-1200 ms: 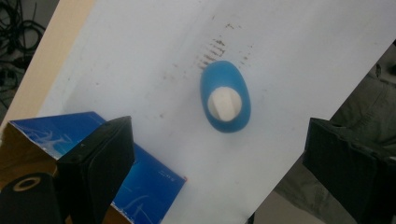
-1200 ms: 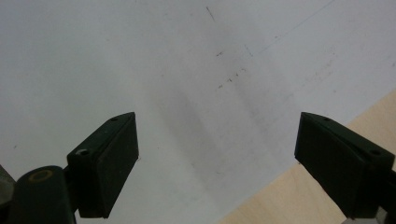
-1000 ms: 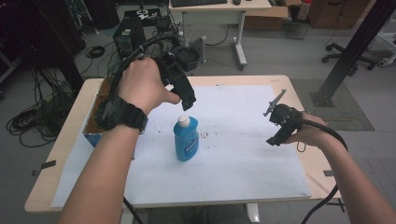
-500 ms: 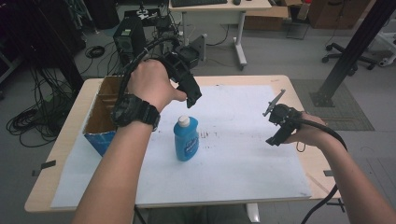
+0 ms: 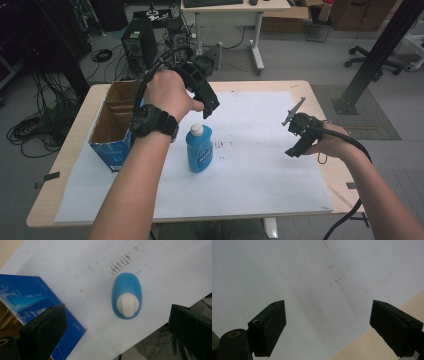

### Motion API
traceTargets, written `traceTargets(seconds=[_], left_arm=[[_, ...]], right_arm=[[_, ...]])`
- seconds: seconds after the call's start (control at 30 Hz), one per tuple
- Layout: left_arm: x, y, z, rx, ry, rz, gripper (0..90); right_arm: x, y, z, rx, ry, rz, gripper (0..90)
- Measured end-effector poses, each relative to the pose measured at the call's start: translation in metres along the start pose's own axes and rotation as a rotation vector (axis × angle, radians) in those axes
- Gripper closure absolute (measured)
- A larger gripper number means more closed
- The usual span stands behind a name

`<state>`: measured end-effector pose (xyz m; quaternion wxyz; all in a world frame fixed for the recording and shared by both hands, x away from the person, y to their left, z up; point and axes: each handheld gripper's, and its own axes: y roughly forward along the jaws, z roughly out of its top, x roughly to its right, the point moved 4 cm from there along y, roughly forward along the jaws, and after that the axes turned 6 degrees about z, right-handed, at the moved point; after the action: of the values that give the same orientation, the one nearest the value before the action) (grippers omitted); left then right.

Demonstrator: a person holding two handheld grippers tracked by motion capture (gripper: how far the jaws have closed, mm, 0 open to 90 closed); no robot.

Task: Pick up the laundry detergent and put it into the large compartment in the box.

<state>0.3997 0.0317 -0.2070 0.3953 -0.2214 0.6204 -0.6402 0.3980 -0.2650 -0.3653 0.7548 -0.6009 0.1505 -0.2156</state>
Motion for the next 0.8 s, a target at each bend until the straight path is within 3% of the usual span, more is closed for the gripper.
traceTargets(seconds=[0.8], left_arm=[[0.011,0.040,-0.003,-0.023,-0.007,-0.029,0.2]], right_arm=[[-0.003,0.005,0.000,-0.001,-0.007,0.003,13.7]])
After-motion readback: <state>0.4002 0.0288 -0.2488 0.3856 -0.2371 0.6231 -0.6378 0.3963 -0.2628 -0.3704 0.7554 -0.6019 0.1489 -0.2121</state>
